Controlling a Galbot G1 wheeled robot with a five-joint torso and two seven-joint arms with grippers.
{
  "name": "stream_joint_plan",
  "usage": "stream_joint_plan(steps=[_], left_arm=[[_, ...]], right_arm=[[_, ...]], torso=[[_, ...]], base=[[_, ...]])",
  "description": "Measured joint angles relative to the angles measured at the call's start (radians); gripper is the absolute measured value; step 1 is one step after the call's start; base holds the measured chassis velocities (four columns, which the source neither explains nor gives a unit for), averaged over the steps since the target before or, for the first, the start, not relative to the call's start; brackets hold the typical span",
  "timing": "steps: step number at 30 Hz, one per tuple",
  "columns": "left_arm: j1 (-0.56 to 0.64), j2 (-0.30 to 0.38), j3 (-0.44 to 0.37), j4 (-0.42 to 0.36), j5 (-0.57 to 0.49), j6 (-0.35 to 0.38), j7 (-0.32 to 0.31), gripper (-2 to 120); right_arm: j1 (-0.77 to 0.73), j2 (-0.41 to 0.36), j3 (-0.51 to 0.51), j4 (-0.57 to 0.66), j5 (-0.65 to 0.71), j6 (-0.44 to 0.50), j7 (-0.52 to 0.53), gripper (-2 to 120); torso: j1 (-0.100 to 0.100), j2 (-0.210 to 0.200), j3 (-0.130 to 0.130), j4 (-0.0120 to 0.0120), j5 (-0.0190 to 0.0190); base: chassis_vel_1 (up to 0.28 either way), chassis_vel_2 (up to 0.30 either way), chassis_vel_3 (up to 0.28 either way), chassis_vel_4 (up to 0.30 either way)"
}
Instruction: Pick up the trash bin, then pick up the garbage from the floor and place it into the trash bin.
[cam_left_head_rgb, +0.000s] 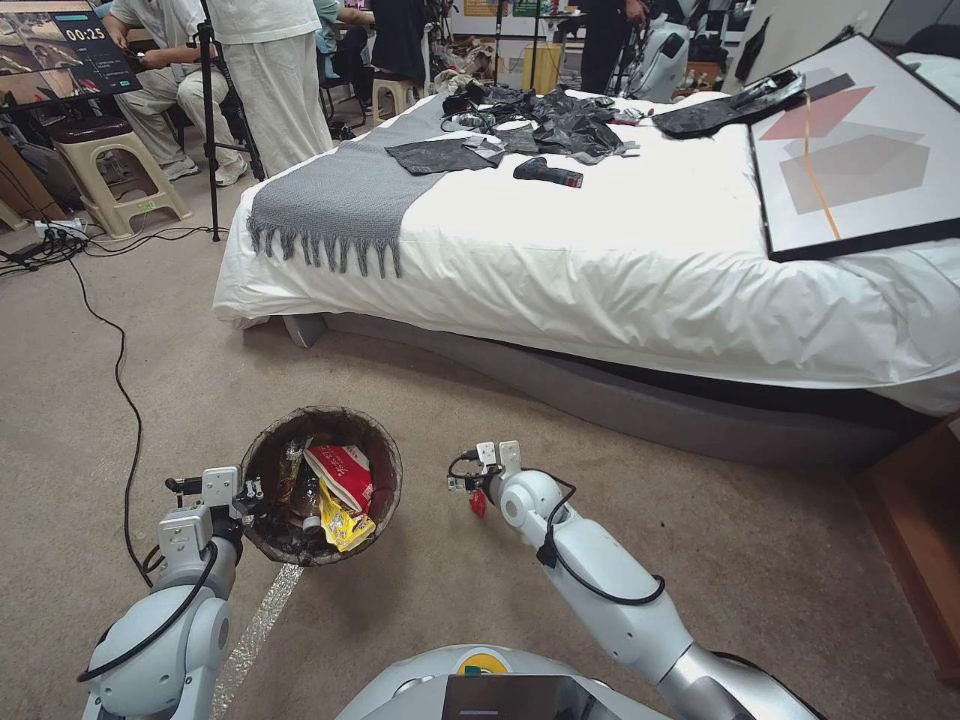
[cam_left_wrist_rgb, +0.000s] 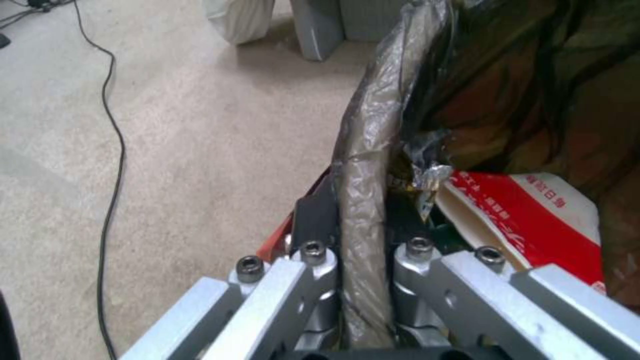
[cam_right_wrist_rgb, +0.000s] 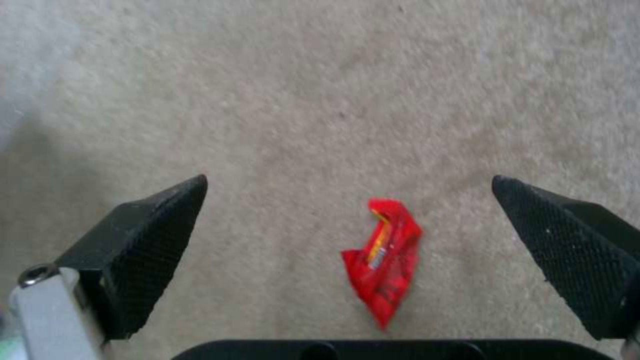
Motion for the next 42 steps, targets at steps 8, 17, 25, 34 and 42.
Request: stream_joint_plan(steps=[8, 17, 25, 34, 42], left_arm=[[0.001, -0.002, 0.002, 0.000, 0.000, -0.001, 0.001, 4], [0.004, -0.001, 0.002, -0.001, 0.000, -0.003, 0.001, 4], [0.000, -0.004, 0.002, 0.000, -0.001, -0.003, 0.001, 4], [0.000, -0.002, 0.000, 0.002, -0.003, -0.006, 0.004, 4], [-0.007, -0.003, 0.003, 0.008, -0.002, -0.007, 0.007, 4]], right_arm=[[0.010, 0.020, 0.012, -0.075, -0.023, 0.030, -0.009, 100], [0.010, 0.041, 0.019, -0.150, -0.076, 0.059, -0.030, 100], [-0.001, 0.067, 0.019, -0.194, -0.106, 0.069, -0.029, 100], [0.002, 0.090, 0.017, -0.245, -0.127, 0.084, -0.029, 100], [0.022, 0.101, 0.013, -0.293, -0.141, 0.095, -0.037, 100]], torso=[[0.000, 0.000, 0.000, 0.0001, 0.0000], [0.000, 0.000, 0.000, 0.0001, 0.0000], [0.000, 0.000, 0.000, 0.0001, 0.0000], [0.000, 0.000, 0.000, 0.0001, -0.0001], [0.000, 0.000, 0.000, -0.0001, -0.0001]], base=[[0.000, 0.000, 0.000, 0.000], [0.000, 0.000, 0.000, 0.000], [0.000, 0.000, 0.000, 0.000], [0.000, 0.000, 0.000, 0.000], [0.000, 0.000, 0.000, 0.000]])
